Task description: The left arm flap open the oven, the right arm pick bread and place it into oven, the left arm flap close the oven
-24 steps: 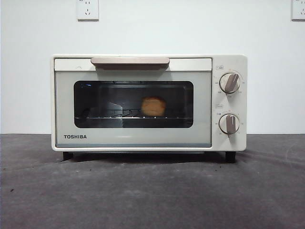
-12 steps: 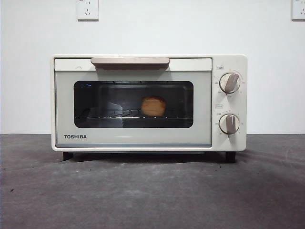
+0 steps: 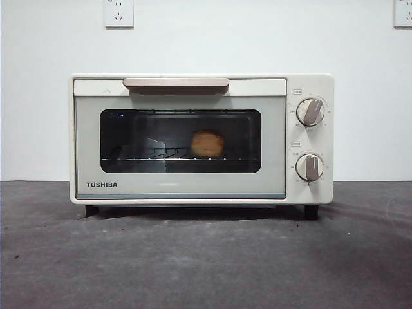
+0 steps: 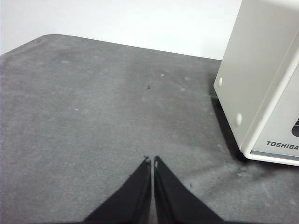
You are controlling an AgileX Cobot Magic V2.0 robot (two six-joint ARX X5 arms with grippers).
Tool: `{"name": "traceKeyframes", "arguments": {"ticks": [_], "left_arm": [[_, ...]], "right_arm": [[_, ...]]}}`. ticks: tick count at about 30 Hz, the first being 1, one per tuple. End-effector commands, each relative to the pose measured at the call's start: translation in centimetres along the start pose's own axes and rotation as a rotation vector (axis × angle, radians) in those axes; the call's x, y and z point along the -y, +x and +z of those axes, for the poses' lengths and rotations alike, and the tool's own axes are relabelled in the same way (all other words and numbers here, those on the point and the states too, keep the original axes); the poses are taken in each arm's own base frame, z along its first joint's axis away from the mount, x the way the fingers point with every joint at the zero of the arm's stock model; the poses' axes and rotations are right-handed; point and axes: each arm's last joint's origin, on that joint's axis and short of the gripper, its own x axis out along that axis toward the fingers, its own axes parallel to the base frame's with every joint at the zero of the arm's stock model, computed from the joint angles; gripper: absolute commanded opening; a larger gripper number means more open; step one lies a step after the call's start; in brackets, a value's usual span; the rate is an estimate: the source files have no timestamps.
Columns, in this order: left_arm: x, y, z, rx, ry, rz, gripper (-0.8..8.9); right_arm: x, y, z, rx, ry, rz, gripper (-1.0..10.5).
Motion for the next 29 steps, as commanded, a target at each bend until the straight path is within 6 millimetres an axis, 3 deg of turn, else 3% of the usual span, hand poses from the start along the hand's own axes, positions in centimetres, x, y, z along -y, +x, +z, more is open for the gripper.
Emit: {"name": "traceKeyframes", "arguments": {"ticks": [1, 29], "left_arm": [[-0.14, 0.19, -0.69, -0.022, 0.009, 0.013, 0.19], [-0.14, 0.19, -0.69, -0.022, 0.009, 0.013, 0.19]], "right_arm": [[0.00, 0.06, -0.34, -0.017, -0.044, -0.001, 0.1], [-0.03, 0.06, -0.07, 0.011, -0.044, 0.001, 0.1]]}}
